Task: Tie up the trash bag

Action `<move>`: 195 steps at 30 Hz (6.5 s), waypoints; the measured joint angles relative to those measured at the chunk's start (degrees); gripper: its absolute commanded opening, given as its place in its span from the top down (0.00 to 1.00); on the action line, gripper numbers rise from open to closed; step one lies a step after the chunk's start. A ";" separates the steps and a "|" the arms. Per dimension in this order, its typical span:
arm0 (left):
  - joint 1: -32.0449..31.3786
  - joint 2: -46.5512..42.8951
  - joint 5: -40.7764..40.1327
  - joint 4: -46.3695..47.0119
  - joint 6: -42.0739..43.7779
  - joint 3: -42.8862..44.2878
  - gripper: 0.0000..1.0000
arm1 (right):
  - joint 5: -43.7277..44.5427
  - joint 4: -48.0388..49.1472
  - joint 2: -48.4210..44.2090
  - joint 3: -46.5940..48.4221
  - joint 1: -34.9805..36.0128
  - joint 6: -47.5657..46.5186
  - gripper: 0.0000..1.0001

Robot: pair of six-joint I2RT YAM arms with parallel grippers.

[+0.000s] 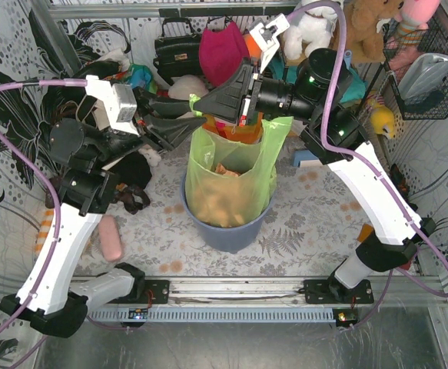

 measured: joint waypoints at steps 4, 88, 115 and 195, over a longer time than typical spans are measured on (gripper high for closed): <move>0.39 1.46 2.32 1.79 -1.51 0.57 0.64 | -0.20 0.02 -0.04 0.00 0.00 -0.02 1.00; 0.76 -10.27 -3.37 -6.32 -6.88 -3.21 0.48 | 30.58 -14.56 -15.74 -10.84 0.00 -20.98 1.00; 0.76 -2.38 12.72 1.70 -39.28 9.94 0.28 | 27.91 -13.77 -17.99 -9.22 0.00 -20.85 0.62; -57.51 8.15 -76.85 36.79 26.49 -13.73 0.34 | 21.35 -21.31 -17.31 -4.04 0.00 -27.85 1.00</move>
